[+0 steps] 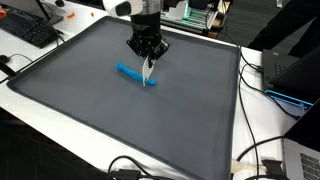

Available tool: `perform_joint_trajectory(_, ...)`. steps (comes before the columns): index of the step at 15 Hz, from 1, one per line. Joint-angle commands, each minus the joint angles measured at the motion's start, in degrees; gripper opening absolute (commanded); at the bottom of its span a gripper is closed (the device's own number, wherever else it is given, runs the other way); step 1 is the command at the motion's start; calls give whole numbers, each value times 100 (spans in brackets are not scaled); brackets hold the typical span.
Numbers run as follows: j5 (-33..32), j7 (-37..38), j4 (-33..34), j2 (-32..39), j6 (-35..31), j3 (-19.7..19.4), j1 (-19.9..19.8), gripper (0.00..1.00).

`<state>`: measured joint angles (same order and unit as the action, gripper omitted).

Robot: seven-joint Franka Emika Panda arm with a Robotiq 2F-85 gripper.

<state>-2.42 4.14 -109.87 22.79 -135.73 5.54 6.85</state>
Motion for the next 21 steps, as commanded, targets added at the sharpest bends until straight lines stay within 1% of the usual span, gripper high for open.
perform_joint_trajectory(1,-202,42,207,228,55,-123,103,1)
perform_joint_trajectory(13,-416,322,470,582,-71,-343,303,1)
perform_joint_trajectory(18,-723,795,523,694,-118,-528,498,1)
perform_joint_trajectory(21,-761,1065,498,722,-147,-570,568,1)
